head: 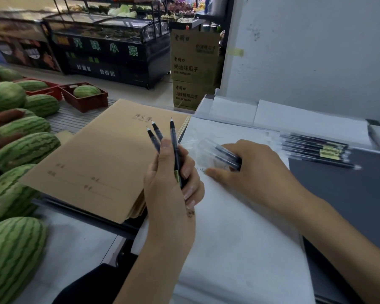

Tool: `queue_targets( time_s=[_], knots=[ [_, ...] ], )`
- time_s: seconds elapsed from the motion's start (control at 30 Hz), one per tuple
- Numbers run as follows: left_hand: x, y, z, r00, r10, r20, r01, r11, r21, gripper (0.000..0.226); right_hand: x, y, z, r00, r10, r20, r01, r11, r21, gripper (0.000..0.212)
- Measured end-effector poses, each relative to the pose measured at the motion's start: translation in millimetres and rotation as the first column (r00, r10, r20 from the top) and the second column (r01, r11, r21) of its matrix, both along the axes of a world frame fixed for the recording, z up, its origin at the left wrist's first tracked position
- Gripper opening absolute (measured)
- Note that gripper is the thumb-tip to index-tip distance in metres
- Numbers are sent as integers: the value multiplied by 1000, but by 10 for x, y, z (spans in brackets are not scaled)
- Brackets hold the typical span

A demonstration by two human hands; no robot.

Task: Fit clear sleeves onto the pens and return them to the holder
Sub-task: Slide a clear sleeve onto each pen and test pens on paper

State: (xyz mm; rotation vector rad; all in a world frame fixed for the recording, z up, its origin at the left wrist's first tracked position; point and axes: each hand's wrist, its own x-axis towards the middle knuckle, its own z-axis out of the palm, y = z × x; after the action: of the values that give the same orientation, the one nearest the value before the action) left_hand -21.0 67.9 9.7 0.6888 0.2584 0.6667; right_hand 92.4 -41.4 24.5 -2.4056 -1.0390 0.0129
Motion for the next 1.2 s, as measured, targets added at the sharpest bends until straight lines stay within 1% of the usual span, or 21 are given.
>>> queue_targets(
  time_s=[0.1,0.3,0.37,0.43,0.5,0.6,0.7,0.77,0.83,0.9,0.97,1.13,1.2],
  knots=[
    [1,-7,7,1000,-2,1,2,1000,10,35,39,-27,-14,1000,-11,-29,12,1000,17,46],
    [1,0,14,1000,3,-14,-3,1000,9,35,83,-117,2,986,31,-162,-13,993,116,51],
    [1,-1,8,1000,3,-17,-3,1000,12,36,86,-131,-6,974,16,-224,18,988,150,48],
    [-1,-2,-2,1000,4,-17,-4,1000,22,35,98,-143,-20,954,-20,-298,76,982,176,37],
    [-1,-4,-9,1000,4,-15,-4,999,33,34,96,-145,3,921,-40,-388,141,962,235,27],
    [3,-6,-10,1000,-7,-21,9,998,69,32,99,-172,120,810,-6,-586,247,910,332,13],
    [-8,-21,-24,999,-27,-41,33,989,144,33,115,-216,220,725,47,-687,282,890,359,13],
    [-18,-37,-33,997,-22,-71,37,975,218,33,118,-248,266,707,70,-704,294,876,383,11],
    [-18,-51,-31,995,-3,-103,35,953,300,33,120,-272,305,713,94,-695,297,857,421,11],
    [-14,-58,-31,993,4,-116,37,936,351,35,134,-290,331,721,111,-684,291,848,444,14],
    [-11,-58,-38,993,7,-118,37,928,370,35,153,-302,342,708,150,-690,289,830,477,11],
    [5,-68,-53,989,4,-145,53,922,382,35,181,-323,355,646,259,-718,336,748,573,13],
    [6,-79,-53,987,4,-162,61,917,395,35,166,-316,366,660,269,-702,338,727,597,19]
  ],
)
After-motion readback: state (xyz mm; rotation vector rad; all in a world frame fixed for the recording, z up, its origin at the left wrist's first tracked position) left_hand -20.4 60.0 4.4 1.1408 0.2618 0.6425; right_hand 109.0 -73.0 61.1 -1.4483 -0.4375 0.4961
